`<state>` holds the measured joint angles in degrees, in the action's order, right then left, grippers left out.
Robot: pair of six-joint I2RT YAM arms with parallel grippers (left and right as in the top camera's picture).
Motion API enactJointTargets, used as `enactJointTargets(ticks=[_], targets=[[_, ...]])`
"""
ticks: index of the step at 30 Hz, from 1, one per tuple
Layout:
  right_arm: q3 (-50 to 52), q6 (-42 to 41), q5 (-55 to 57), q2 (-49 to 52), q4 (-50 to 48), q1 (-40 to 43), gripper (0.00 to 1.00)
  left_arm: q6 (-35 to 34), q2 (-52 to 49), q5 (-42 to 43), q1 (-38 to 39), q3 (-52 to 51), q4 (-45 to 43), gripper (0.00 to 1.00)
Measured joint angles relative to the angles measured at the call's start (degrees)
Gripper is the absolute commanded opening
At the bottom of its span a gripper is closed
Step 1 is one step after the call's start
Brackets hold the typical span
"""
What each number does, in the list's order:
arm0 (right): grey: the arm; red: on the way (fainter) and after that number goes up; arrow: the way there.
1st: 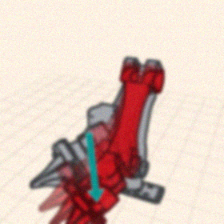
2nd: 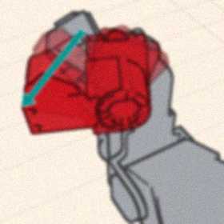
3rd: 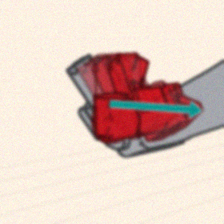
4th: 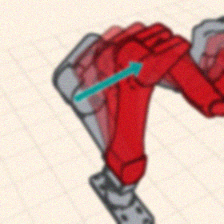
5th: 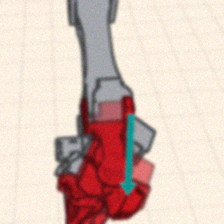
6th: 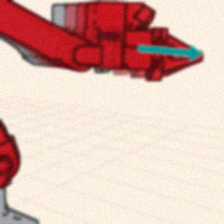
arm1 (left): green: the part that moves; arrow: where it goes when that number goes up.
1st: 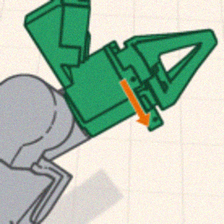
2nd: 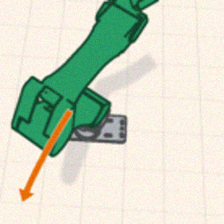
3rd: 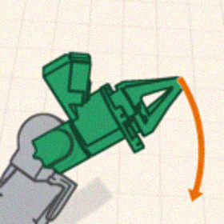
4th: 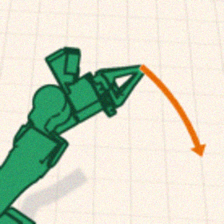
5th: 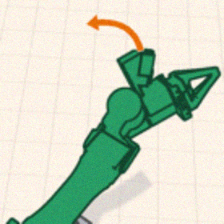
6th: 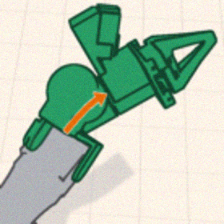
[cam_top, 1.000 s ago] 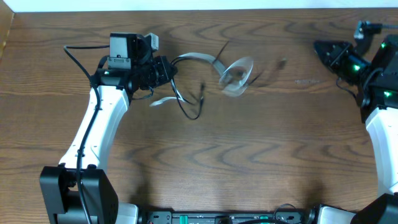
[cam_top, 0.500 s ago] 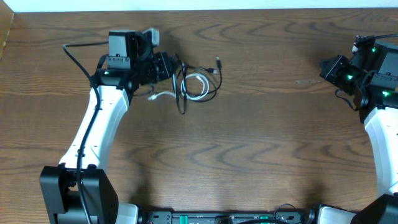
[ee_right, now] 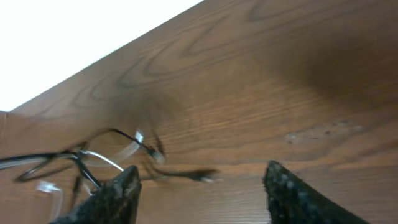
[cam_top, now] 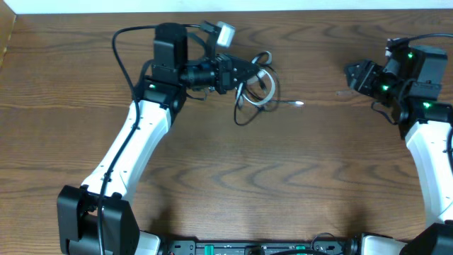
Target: Untangle cables
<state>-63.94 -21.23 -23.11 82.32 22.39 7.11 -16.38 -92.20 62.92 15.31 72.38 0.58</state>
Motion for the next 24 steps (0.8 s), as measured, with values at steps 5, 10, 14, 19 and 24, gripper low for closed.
enactJointTargets(ticks=[5, 10, 14, 19, 24], targets=[[0.0, 0.5, -0.2, 0.2, -0.8, -2.8, 0.63, 3.0, 0.0, -0.4, 0.5, 0.0, 4.9, 0.07], [0.0, 0.8, -1.0, 1.7, -1.2, -3.3, 0.64, 7.4, 0.0, -5.7, 0.9, 0.0, 18.0, 0.08], [0.0, 0.9, -1.3, 2.0, -1.7, -3.3, 0.64, 9.7, 0.0, -16.0, 2.2, 0.1, 28.0, 0.08], [0.0, 0.9, -1.5, 2.0, -1.9, -3.3, 0.65, 9.8, 0.0, -31.4, 2.4, 0.1, 33.2, 0.25], [0.0, 0.9, -1.5, 2.0, -1.9, -3.3, 0.65, 8.5, 0.0, -42.1, 2.0, 0.1, 33.7, 0.35]])
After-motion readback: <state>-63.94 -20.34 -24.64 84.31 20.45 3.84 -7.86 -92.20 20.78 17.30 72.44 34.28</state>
